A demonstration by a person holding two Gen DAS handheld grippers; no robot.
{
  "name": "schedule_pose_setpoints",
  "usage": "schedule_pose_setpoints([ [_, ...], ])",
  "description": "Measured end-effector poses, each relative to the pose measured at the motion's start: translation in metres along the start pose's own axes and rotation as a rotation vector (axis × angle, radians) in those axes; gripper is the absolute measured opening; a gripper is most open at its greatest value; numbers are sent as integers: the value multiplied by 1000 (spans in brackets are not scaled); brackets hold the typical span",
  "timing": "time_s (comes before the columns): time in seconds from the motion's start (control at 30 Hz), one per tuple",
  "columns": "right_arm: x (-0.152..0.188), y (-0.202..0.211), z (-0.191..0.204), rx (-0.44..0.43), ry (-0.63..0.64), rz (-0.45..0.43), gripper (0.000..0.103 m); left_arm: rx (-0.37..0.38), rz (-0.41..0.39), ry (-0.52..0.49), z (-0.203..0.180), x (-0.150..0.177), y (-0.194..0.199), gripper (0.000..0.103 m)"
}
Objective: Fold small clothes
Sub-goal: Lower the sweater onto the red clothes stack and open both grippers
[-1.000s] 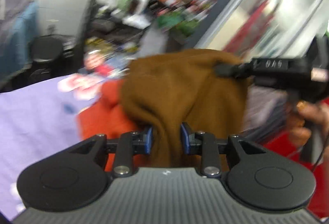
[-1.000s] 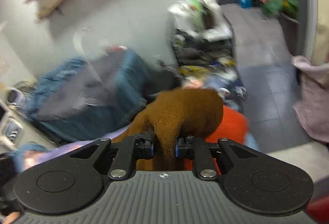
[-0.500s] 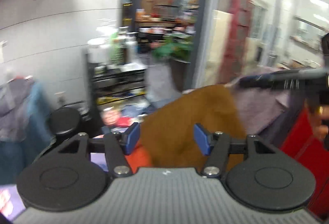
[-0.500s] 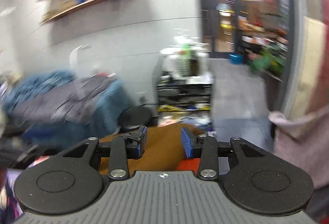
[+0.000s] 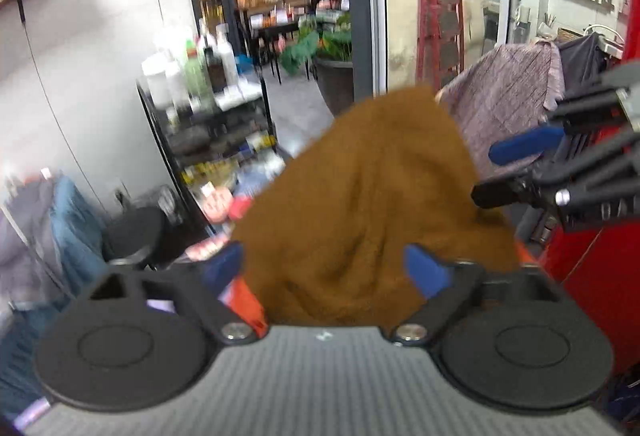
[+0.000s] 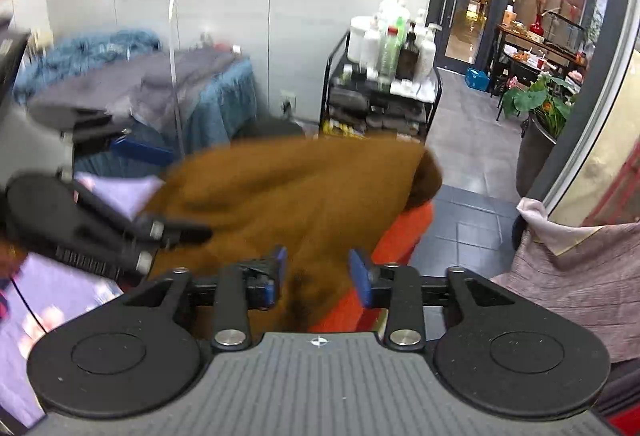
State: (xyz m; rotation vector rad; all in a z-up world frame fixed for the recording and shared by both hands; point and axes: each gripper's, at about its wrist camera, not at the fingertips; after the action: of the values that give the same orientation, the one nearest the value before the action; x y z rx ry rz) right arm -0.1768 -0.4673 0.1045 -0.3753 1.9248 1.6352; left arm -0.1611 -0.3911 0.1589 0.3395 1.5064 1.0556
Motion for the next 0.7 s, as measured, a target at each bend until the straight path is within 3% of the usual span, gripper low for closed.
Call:
schedule_pose_setpoints([
  [0.03,-9,5,0,-12,-10,15,103,-16,-18,-24,-3,-2,16,103],
  [0.13,-22,24,9,-26,10,56,103,-64,4,-109,-15,-11,49,103],
  [0.27,-30,30,21,-36,108,161,103,-131,119,-127,-24,-19,70,103],
  [0.33,-30,21,23,-46,128,229,103,-140,175,-128,-21,-21,67,103],
  [0.47,-24,16,32,-65,169,325,103,-90,277,-142,-12,-20,58,103],
  [0.57,-21,15,41,-55,204,347,103,-83,334,-127,-6,-21,49,103],
  [0.7,-19,18,50,-39,242,342,103,-115,336,-109,4,-22,35,103],
])
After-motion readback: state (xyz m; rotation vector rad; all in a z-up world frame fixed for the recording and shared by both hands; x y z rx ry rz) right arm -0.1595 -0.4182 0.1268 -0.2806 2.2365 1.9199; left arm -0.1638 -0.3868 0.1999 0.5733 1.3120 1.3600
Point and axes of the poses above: each gripper's, at about its wrist camera, not at the fingertips, and y roughly against the way its jaws point, z to its left, x to its underside, and after that the axes turned 10 degrees about z, right-handed
